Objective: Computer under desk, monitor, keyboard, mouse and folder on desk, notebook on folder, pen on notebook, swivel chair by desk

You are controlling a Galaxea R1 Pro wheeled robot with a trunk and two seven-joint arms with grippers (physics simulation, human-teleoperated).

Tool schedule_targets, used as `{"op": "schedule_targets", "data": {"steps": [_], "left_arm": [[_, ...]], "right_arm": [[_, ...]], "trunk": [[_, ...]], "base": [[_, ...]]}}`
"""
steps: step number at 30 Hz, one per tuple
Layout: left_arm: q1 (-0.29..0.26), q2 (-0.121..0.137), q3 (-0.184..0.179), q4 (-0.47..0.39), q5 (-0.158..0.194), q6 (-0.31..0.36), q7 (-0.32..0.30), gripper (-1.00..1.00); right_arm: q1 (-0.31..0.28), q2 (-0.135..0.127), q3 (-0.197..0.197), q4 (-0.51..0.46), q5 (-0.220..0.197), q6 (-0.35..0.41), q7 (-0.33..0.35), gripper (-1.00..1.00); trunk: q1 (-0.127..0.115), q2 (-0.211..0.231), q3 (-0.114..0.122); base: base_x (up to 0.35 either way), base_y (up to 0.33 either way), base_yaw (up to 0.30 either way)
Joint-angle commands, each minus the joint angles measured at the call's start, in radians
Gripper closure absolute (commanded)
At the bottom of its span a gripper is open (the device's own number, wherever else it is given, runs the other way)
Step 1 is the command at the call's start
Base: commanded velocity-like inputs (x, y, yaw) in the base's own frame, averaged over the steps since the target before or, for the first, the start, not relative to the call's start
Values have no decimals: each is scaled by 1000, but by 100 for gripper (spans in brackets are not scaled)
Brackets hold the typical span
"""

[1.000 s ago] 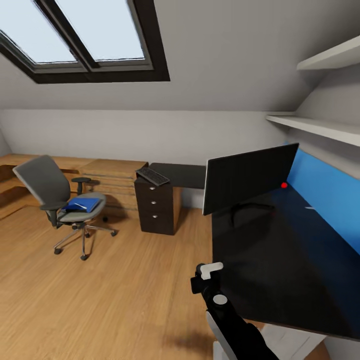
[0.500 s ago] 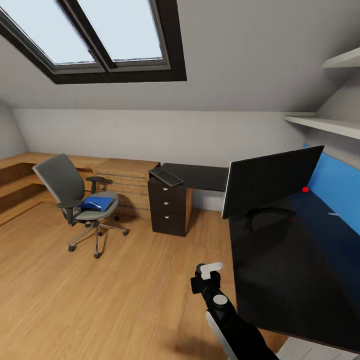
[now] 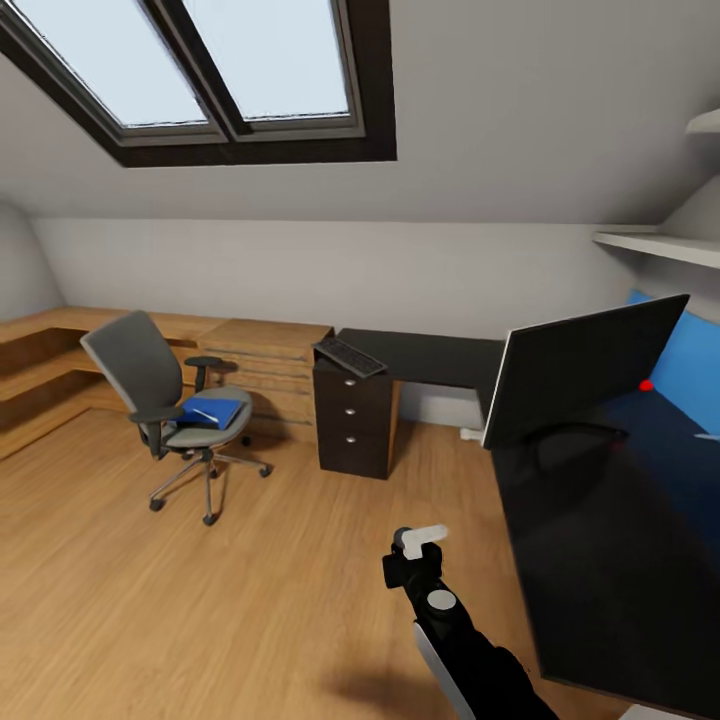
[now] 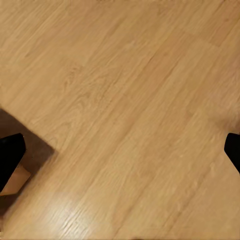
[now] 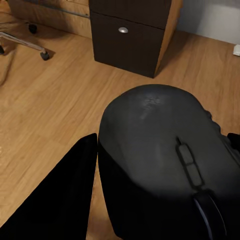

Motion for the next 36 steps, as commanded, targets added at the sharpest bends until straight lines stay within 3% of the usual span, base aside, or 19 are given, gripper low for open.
{"op": "schedule_targets", "data": {"steps": [1,22,36], "left_arm": [[-1,0,-3,0,9,-4,1,-100],[-1,0,-3,7,8,-4,0,-100],[-1,0,-3,10,8,-1,0,-100]], "right_arm": [[-1,-1,3,-1,-10,3,-7,100],[-1,-4,3,-3,-8,2,-6,100],[-1,-7,1,-4,-6,2,-9,100]], "trunk": [[0,-1,-1],[0,-1,-1],[-53,97,43]], "base": [[150,277,0],[226,261,0],[316,88,0]]}}
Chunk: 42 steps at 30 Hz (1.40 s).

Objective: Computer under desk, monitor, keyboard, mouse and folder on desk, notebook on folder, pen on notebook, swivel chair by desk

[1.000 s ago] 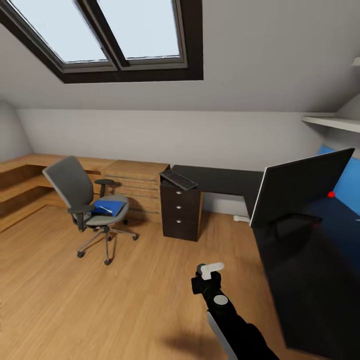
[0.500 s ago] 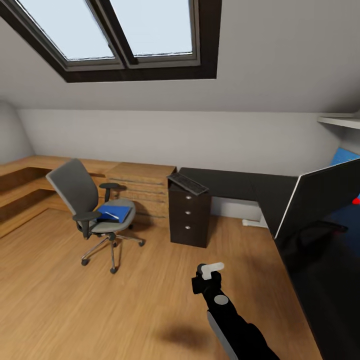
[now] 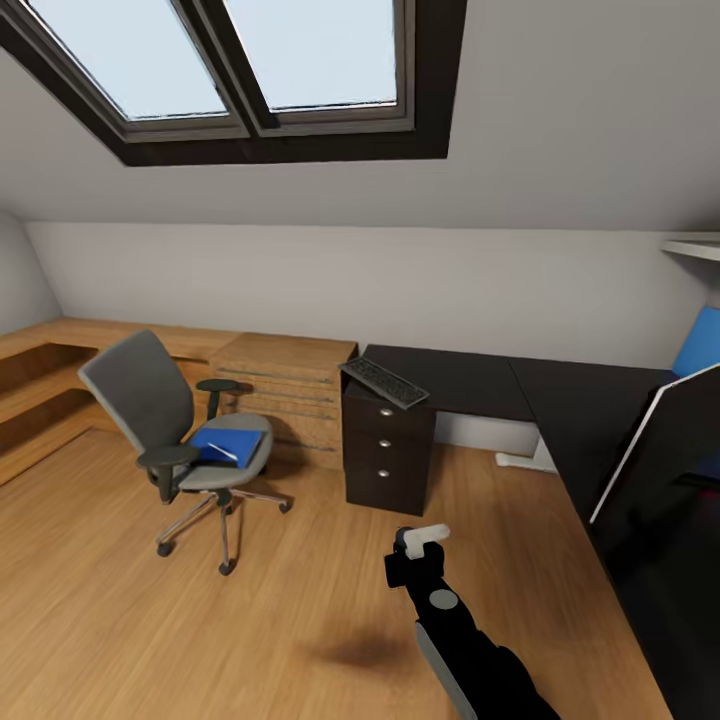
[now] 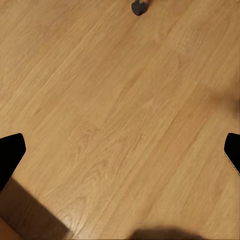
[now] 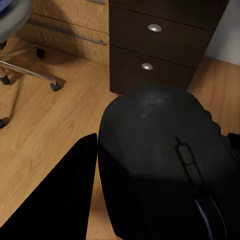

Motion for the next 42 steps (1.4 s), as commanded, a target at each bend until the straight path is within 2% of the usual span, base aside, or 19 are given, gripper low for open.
{"op": "schedule_targets", "data": {"steps": [1,13,22,27,34,42], "left_arm": [[-1,0,-2,0,9,-4,1,-100],[-1,0,-4,5,9,-4,1,-100],[-1,0,-4,6,9,-3,1,-100],[-1,0,-3,6,9,-3,1,-100],[-1,0,-4,6,9,-3,1,-100],[-1,0,-4,6,9,-3,1,-100]], "right_arm": [[-1,-1,3,-1,-10,3,-8,100],[-1,-1,1,-1,-11,3,-9,100],[-1,-1,-1,-2,-10,3,-11,100],[-1,-1,1,-1,-12,-18,-69,100],[-1,-1,1,-1,-13,-20,-71,100],[-1,-1,1,-2,-13,-21,-71,100]], "trunk": [[-3,7,2],[-49,91,40],[-84,154,68],[-103,189,84],[-130,238,106],[-160,294,139]], "base": [[317,80,0],[319,23,-2],[320,0,-173],[321,0,-31],[321,36,-14],[321,105,-163]]}}
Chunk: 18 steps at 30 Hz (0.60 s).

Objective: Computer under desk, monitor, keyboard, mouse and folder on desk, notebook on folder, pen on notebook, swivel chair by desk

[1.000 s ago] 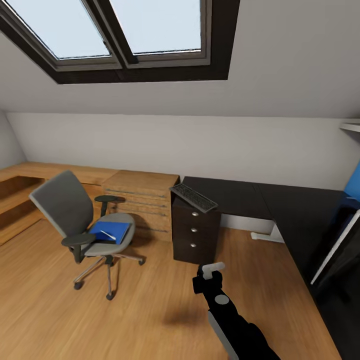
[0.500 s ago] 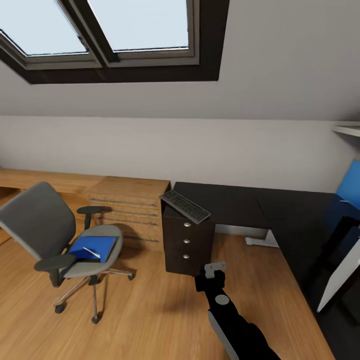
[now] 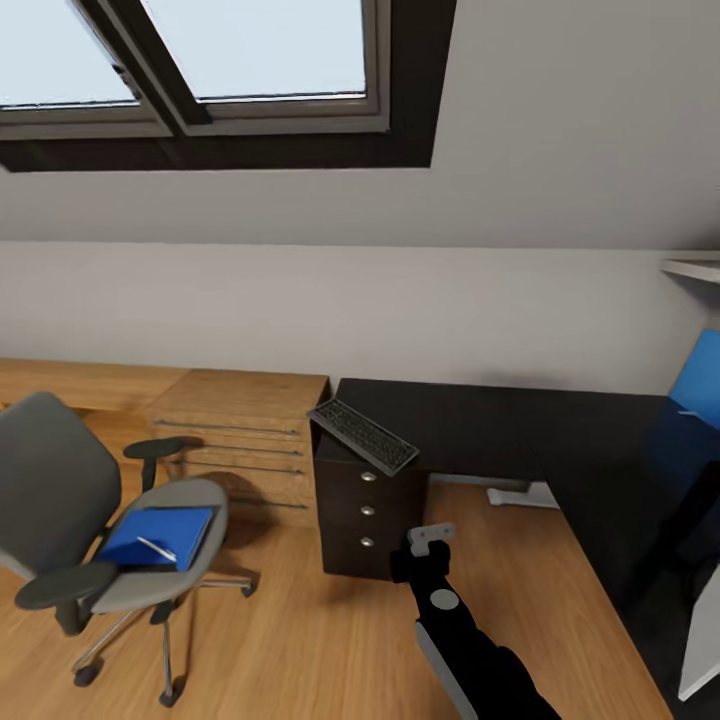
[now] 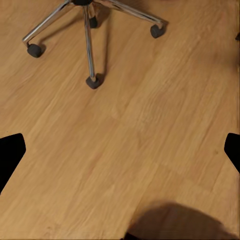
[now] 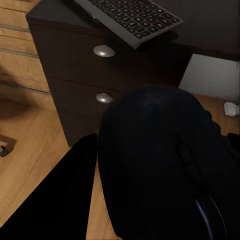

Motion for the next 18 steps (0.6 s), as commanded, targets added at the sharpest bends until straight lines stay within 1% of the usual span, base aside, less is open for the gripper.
{"op": "schedule_targets", "data": {"steps": [1,4,7,13,16,17,18], "left_arm": [[0,0,-2,0,9,-4,1,-100],[0,0,-2,0,9,-4,1,-100],[0,0,-2,0,9,-4,1,-100],[0,-1,-2,0,9,-4,1,-100],[0,-1,-3,9,9,-4,1,-100],[0,-1,-5,11,9,-4,1,-100],[0,-1,-16,17,9,-4,3,-100]], "right_arm": [[-1,0,3,-1,-9,4,-7,100],[-1,0,3,-2,-9,4,-7,100],[-1,0,3,-1,-9,4,-7,100],[-1,0,3,-2,-8,4,-7,100],[-1,0,2,-2,-7,4,-7,100],[-1,-1,2,-2,-7,4,-7,100],[-1,-2,2,-4,-7,4,-7,100]], "trunk": [[-3,6,2],[-15,27,13],[-26,48,23],[-26,48,23],[-26,48,23],[-26,48,23],[-26,48,23]], "base": [[320,108,-222],[321,108,-214],[321,108,-105],[321,104,-21],[321,37,-2],[321,12,-1],[323,3,0]]}}
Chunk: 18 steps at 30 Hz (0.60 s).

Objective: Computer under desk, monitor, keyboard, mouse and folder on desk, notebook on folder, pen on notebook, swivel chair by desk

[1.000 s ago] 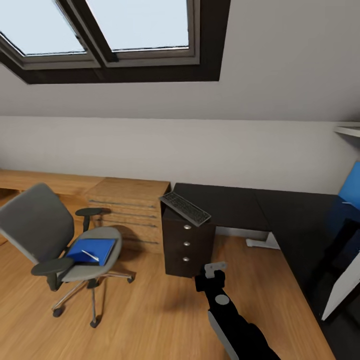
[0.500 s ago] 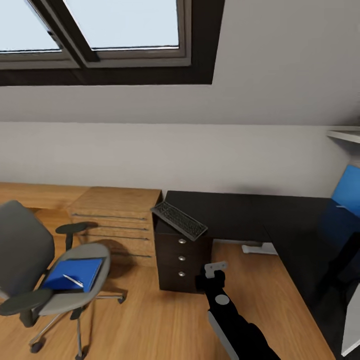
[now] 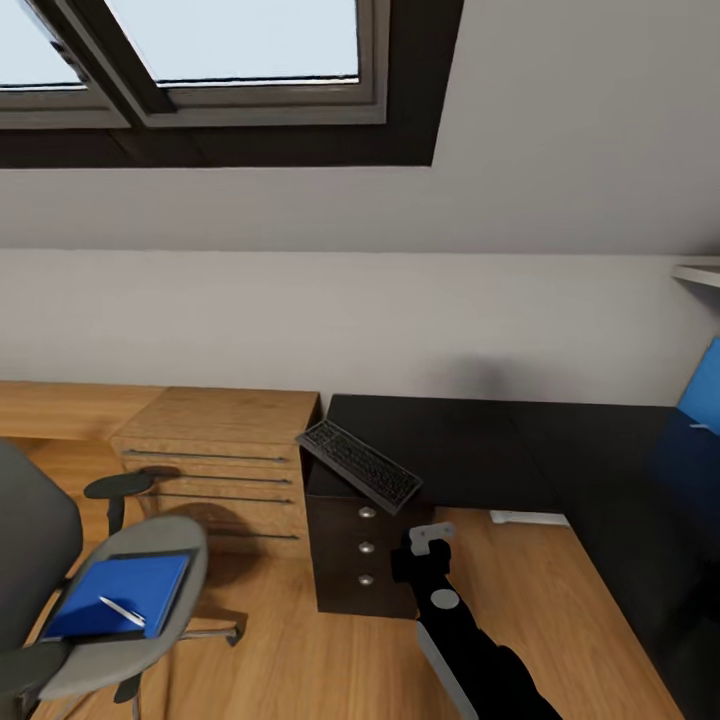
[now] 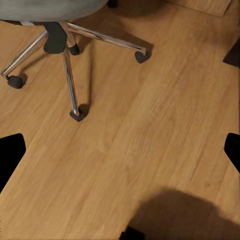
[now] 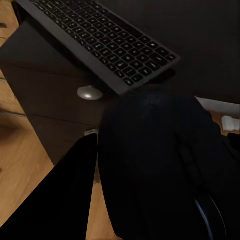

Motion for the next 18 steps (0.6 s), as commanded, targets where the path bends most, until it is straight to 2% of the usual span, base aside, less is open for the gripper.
{"op": "schedule_targets", "data": {"steps": [1,6,18], "left_arm": [[-1,0,-4,1,7,-3,2,-100],[-1,0,-16,27,7,-3,5,-100],[-1,0,-18,36,7,-2,6,-100]], "right_arm": [[-1,-1,3,-3,-9,3,-7,100],[2,-14,2,-29,-10,3,-8,100],[3,-39,-2,-43,-12,-1,-7,100]], "trunk": [[1,-1,-2],[1,-1,-2],[1,-1,-2]], "base": [[324,3,0],[325,-10,0],[316,-162,0]]}}
